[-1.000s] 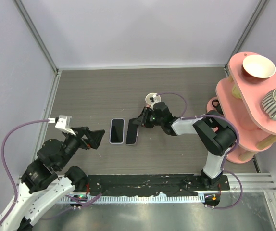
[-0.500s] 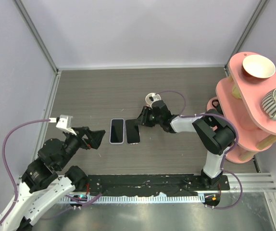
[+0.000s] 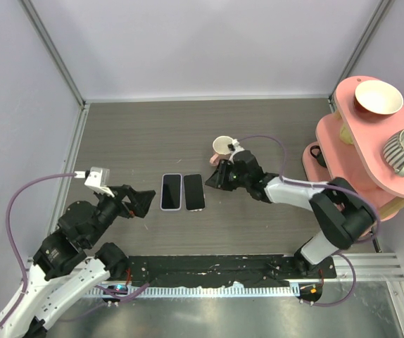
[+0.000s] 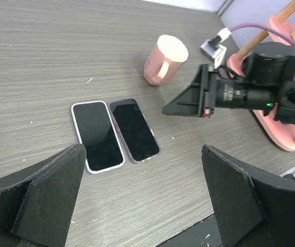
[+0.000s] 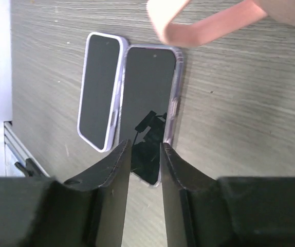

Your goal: Put the phone into the phone case

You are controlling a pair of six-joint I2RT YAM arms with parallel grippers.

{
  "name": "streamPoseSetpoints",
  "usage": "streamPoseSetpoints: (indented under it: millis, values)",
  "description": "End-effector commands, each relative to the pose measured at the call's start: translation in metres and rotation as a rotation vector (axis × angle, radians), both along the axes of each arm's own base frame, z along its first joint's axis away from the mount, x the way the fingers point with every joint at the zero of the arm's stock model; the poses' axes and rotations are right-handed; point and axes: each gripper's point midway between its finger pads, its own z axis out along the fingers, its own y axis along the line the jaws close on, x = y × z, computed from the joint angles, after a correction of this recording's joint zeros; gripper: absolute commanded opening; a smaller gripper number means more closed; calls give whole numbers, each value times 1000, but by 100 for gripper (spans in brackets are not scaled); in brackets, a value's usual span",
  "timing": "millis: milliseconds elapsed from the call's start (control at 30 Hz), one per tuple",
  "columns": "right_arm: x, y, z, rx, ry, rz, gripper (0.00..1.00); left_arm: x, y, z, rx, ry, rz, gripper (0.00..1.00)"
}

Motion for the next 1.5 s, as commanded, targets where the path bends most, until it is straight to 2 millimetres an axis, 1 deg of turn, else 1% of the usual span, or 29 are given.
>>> streamPoseSetpoints:
  millis: [0, 33, 67, 133, 167, 200, 233, 267, 300, 333, 367, 400, 433, 467, 500, 533, 567, 600, 700, 733, 800, 833, 900, 1067, 1133, 1167, 1200, 1267, 1467]
  values:
    - [-16, -9, 35, 28, -83, 32, 32, 3, -3, -2, 14, 5, -5, 100]
    - [-24, -10, 36, 33, -77, 52, 28, 2, -3, -2, 12, 3, -6, 100]
    - [-30, -12, 49, 53, -105, 70, 27, 3, -3, -2, 13, 4, -6, 100]
    - [-46, -16, 49, 54, -97, 104, 25, 3, -4, -4, 17, 9, -9, 100]
    - [-55, -17, 67, 85, -136, 141, 25, 4, -5, -4, 18, 10, -11, 100]
    - [-62, -20, 67, 85, -138, 158, 26, 4, -6, -5, 23, 17, -14, 100]
    - [-69, -25, 71, 81, -142, 172, 32, 5, -7, -6, 26, 21, -15, 100]
    - [-76, -30, 90, 102, -194, 181, 36, 5, -8, -7, 29, 25, -17, 100]
    - [-80, -36, 97, 89, -238, 194, 43, 6, -10, -9, 33, 33, -21, 100]
    - [-87, -45, 96, 59, -234, 189, 59, 7, -11, -10, 35, 35, -23, 100]
    - [-83, -55, 101, 27, -275, 151, 79, 8, -12, -9, 35, 35, -23, 100]
    - [-87, -67, 125, 34, -373, 131, 87, 9, -14, -10, 35, 37, -26, 100]
    - [-89, -78, 125, 1, -385, 108, 93, 10, -16, -10, 33, 38, -30, 100]
    - [-89, -87, 134, -11, -426, 77, 94, 11, -17, -10, 32, 37, -31, 100]
    - [-87, -100, 152, -14, -497, 21, 96, 11, -18, -10, 32, 38, -34, 100]
    - [-89, -110, 152, -37, -496, -9, 98, 12, -19, -10, 30, 37, -37, 100]
    - [-89, -116, 155, -46, -504, -39, 98, 12, -19, -9, 27, 33, -36, 100]
    - [-85, -126, 164, -59, -521, -96, 98, 12, -19, -9, 28, 36, -36, 100]
    - [-87, -136, 173, -45, -511, -154, 98, 12, -16, -6, 15, 26, -21, 100]
    - [-88, -137, 171, -49, -487, -166, 98, 13, -15, -6, 11, 22, -15, 100]
    - [-87, -139, 173, -48, -476, -187, 98, 13, -13, -4, 2, 10, -4, 100]
    - [-83, -145, 172, -60, -464, -227, 98, 13, -13, -4, -3, 6, -4, 100]
    - [-79, -146, 167, -63, -427, -265, 98, 13, -15, -6, -9, 2, -13, 100]
    - [-76, -138, 163, -65, -413, -238, 98, 13, -17, -5, -13, -7, -21, 100]
    - [-76, -132, 167, -44, -431, -212, 98, 13, -17, -5, -10, -10, -24, 100]
    - [-79, -128, 164, -33, -430, -185, 98, 13, -17, -5, -10, -10, -24, 100]
    - [-78, -125, 169, -14, -454, -176, 98, 13, -17, -5, -9, -11, -22, 100]
    - [-77, -122, 164, 2, -453, -175, 98, 13, -17, -5, -10, -8, -23, 100]
    - [-77, -118, 167, 30, -461, -168, 98, 12, -16, -4, -17, -13, -23, 100]
